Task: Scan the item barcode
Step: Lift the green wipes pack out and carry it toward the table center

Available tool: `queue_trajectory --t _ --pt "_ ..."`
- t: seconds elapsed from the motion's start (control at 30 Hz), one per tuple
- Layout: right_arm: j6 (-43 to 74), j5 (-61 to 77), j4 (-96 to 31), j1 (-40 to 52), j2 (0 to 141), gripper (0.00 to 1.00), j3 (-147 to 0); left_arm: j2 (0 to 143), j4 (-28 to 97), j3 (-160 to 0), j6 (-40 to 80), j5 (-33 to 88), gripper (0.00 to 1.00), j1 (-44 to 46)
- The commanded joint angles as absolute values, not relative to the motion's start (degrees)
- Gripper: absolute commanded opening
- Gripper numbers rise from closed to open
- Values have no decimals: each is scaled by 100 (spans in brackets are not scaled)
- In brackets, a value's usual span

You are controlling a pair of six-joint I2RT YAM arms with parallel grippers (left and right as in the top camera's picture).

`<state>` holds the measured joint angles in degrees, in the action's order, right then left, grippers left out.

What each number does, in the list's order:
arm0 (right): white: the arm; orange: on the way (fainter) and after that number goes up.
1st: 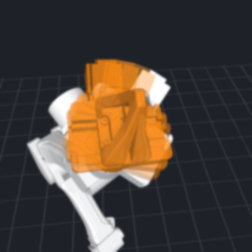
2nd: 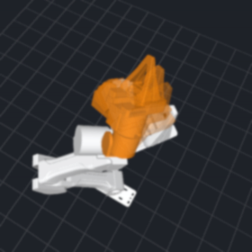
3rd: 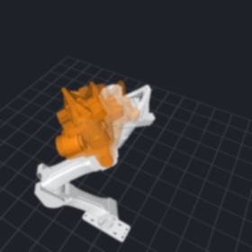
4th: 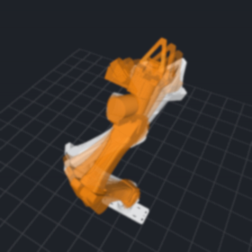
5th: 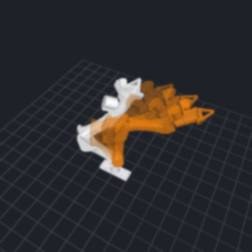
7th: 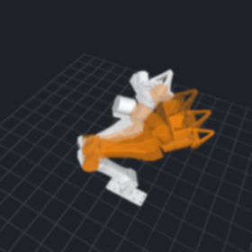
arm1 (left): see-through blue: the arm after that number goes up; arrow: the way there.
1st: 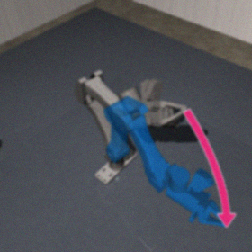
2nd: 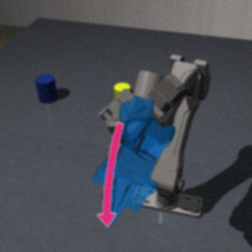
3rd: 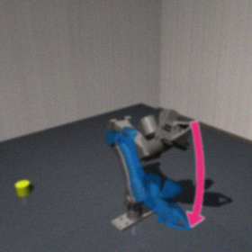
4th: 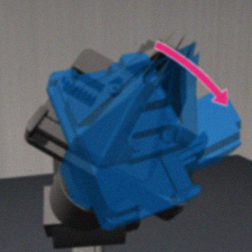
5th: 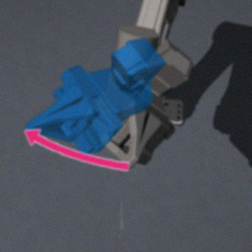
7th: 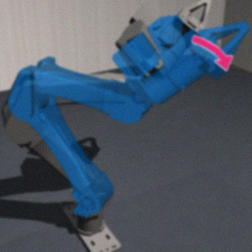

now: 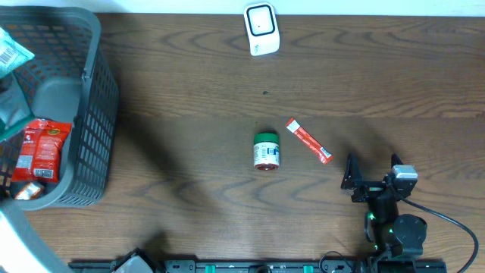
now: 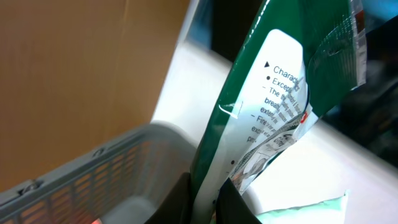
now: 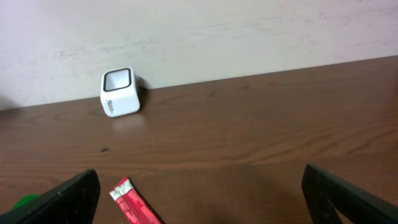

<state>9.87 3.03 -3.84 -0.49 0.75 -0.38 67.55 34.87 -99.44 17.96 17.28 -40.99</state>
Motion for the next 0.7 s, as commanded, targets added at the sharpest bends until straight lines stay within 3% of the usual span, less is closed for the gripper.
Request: queue_trajectory --t 0.0,0.3,0.47,0.67 --pt "1024 287 -410 -1 78 99 -32 6250 3465 -10082 2331 2231 7 -3988" --pt "1024 287 -410 -1 78 99 -32 6160 3986 -10084 3162 4705 7 -3319" --pt "1024 287 -410 -1 78 99 -32 6189 5686 -9946 2720 4705 7 -2646" --pt "1024 287 -410 -1 78 99 -32 6208 6455 -9483 2226 4042 7 -1717"
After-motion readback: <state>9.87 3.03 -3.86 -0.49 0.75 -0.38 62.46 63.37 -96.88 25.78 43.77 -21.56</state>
